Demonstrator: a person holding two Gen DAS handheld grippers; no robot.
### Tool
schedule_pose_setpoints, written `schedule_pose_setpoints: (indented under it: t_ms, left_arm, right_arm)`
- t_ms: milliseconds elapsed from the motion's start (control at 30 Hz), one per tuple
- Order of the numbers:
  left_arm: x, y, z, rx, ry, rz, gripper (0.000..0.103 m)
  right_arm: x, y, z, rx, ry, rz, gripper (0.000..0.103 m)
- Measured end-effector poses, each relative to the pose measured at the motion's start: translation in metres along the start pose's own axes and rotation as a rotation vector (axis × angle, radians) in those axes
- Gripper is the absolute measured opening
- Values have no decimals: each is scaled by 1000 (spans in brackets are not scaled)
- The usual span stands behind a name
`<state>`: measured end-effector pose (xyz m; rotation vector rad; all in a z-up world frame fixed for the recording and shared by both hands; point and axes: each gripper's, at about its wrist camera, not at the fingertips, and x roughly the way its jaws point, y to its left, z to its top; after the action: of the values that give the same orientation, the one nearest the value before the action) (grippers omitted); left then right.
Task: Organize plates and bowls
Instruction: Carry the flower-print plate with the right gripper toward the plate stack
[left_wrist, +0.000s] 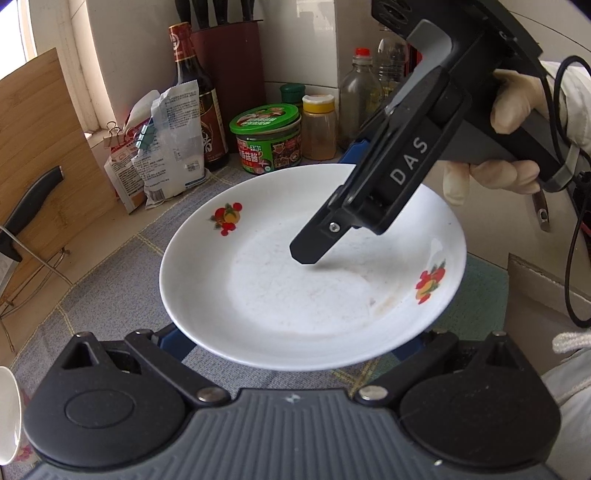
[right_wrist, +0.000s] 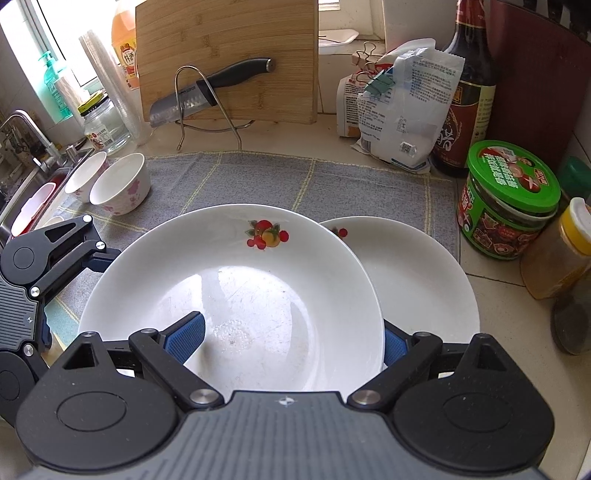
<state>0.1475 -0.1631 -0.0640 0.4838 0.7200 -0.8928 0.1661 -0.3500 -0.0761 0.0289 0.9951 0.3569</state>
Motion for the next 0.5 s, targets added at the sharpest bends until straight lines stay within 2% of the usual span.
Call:
schedule_pose_setpoints:
  t_ms: [500]
  left_arm:
    - [23,-13,16,35,6,-38,102]
  right_arm:
    - [-7,-27,-14,56,0,-29,98]
